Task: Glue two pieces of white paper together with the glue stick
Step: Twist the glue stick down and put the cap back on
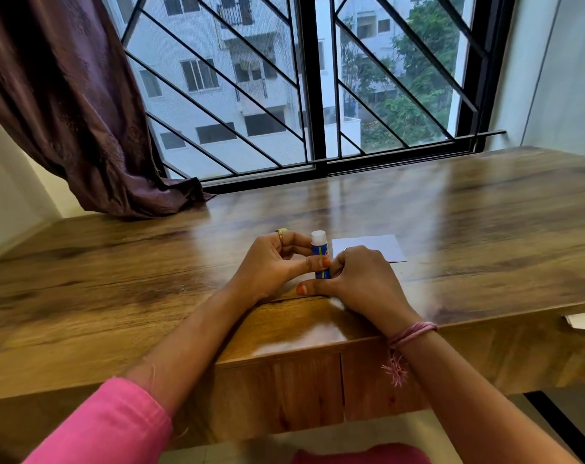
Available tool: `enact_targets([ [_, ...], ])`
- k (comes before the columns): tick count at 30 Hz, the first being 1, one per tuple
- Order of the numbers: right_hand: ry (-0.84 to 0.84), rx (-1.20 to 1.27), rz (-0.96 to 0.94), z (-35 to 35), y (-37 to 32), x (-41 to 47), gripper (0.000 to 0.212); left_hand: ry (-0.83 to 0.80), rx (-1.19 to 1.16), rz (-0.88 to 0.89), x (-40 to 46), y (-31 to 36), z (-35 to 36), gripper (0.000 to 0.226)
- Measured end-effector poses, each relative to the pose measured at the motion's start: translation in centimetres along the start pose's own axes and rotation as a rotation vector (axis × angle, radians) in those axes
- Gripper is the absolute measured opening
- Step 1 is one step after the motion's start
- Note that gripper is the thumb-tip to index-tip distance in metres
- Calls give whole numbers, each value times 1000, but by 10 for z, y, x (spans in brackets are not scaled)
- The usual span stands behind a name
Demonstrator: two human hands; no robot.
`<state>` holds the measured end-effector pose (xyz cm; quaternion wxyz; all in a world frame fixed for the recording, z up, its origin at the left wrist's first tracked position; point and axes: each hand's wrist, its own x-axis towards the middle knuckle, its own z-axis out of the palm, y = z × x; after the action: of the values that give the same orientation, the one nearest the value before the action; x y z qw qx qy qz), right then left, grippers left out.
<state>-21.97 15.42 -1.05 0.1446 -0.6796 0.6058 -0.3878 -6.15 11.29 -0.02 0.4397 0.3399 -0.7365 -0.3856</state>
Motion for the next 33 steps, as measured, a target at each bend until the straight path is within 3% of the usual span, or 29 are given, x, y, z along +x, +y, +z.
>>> enact_targets([
  [7, -19, -8, 10, 0, -1, 0, 46, -70, -6, -20, 2, -4, -10, 43],
  [10, -30, 1, 36, 1, -1, 2, 45, 26, 14, 4, 13, -6, -26, 46],
  [13, -45, -25, 41, 1, -1, 3, 42, 170, 325, 13, 33, -12, -47, 30],
  [15, -55, -45, 39, 1, 0, 3, 39, 118, 488, -62, 44, -22, -55, 37],
  [19, -41, -94, 17, 3, 1, 4, 38, -23, 551, -167, 52, -42, -43, 60],
  [23, -20, -150, -3, 4, 1, 5, 44, 0, 708, -134, 56, -51, -34, 42],
  [29, -20, -171, -27, 4, 0, 3, 45, 103, 588, -100, 50, -47, -37, 31],
  [33, 6, -78, -26, 2, 0, 0, 39, 169, 51, -128, 40, -30, -37, 34],
])
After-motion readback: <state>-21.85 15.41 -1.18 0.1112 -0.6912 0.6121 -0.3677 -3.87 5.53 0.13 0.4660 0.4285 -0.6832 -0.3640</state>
